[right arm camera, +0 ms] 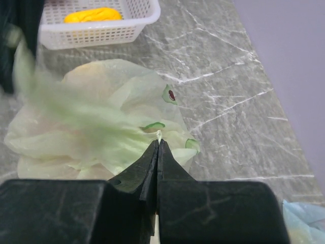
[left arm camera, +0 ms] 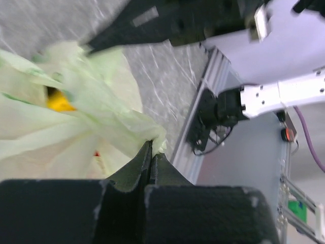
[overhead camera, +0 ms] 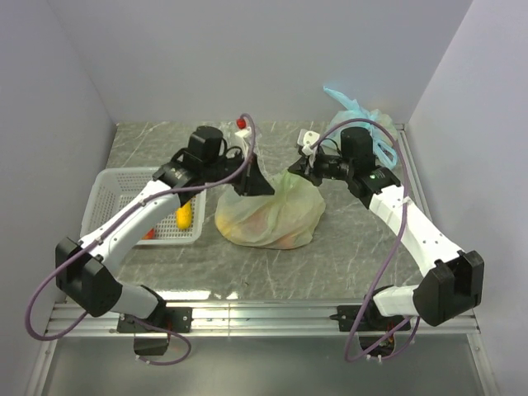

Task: Place the fake fruits into the plastic bag and tie a complex knot

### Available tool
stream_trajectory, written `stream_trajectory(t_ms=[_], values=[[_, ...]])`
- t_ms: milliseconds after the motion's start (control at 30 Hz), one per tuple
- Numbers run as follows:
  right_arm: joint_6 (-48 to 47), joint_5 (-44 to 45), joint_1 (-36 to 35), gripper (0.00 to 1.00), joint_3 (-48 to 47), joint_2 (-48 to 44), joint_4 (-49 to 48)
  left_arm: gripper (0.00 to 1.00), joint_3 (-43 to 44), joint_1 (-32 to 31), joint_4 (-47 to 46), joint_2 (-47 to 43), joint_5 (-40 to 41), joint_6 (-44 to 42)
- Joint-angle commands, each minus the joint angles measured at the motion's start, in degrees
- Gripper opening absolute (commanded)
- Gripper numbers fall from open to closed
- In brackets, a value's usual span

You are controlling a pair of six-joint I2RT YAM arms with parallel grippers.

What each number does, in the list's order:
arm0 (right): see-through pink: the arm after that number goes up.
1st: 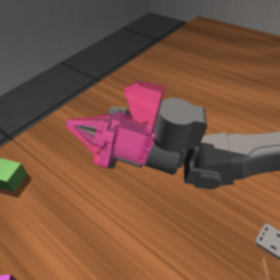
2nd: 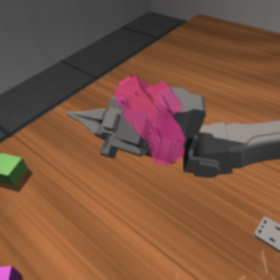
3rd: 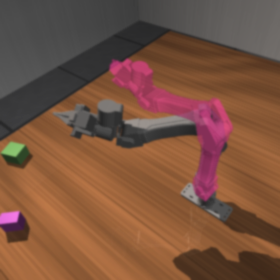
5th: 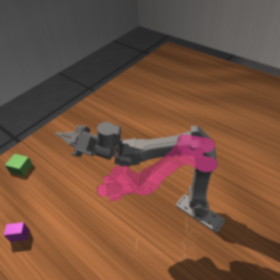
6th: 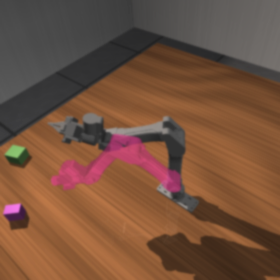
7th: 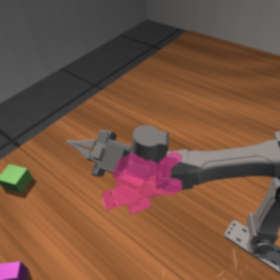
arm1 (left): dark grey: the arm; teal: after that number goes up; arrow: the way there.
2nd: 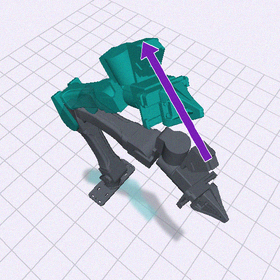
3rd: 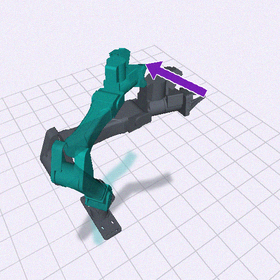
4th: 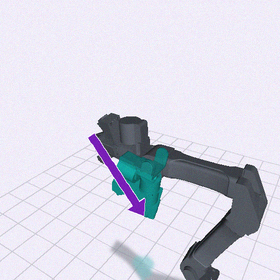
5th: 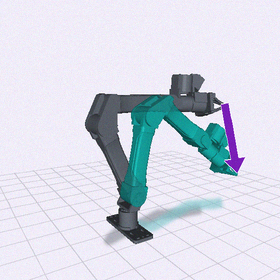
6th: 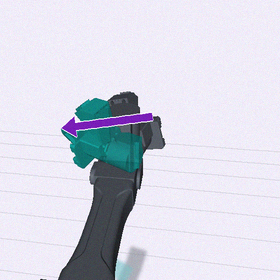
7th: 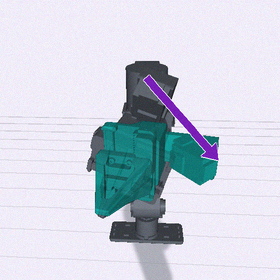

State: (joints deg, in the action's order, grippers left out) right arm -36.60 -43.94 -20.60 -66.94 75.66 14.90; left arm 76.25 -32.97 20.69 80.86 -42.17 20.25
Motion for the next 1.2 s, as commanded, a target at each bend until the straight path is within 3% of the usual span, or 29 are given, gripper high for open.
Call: stream_trajectory(t_ms=[0, 133, 333, 500, 533, 600, 633, 833, 1000, 1167], values=[[6.27, 3.6, -1.19, 0.0, 0.49, -1.65, -6.1, 0.0, -3.82, -3.32, -0.55, 0.96, 2.07, 1.45], [10.31, 3.78, -1.55, 0.0, -0.21, -1.74, -6.81, 0.0, -9.09, -6.13, -7.04, 3.42, 11.48, 4.62], [13.22, 3.08, -1.55, 0.0, 0.05, -2.97, -6.99, 0.0, -10.06, -6.75, -10.66, 7.46, 26.41, 5.85], [13.32, -0.61, -1.55, 0.0, 2.68, -4.03, -7.16, 0.0, -7.52, -6.67, -15.58, 11.59, 24.78, 8.04], [12.18, -1.66, -1.55, 0.1, 2.51, -3.68, -6.12, 0.0, -6.56, -6.67, -15.85, 12.65, 24.16, 8.31], [9.45, -3.33, 0.73, 0.47, 2.16, -3.15, -2.69, 0.0, -6.03, -6.67, -16.2, 13.01, 23.45, 8.58], [8.48, -4.21, 1.87, 0.92, 2.6, -3.24, -2.42, 0.0, -5.94, -6.49, -16.29, 12.75, 23.28, 8.66], [-1.71, -10.19, 12.16, 0.96, 4.45, -2.63, -0.24, 0.0, -6.9, -5.79, -16.12, 11.08, 21.26, 8.23], [-9.1, -19.23, 12.52, 0.97, 4.1, 0.98, 0.14, 0.0, -7.17, -5.7, -16.12, 10.9, 19.76, 8.14], [-15.69, -22.15, 9.53, 0.98, -0.9, 7.74, 3.82, 0.0, -7.6, -5.61, -15.24, 10.46, 19.32, 8.49]])
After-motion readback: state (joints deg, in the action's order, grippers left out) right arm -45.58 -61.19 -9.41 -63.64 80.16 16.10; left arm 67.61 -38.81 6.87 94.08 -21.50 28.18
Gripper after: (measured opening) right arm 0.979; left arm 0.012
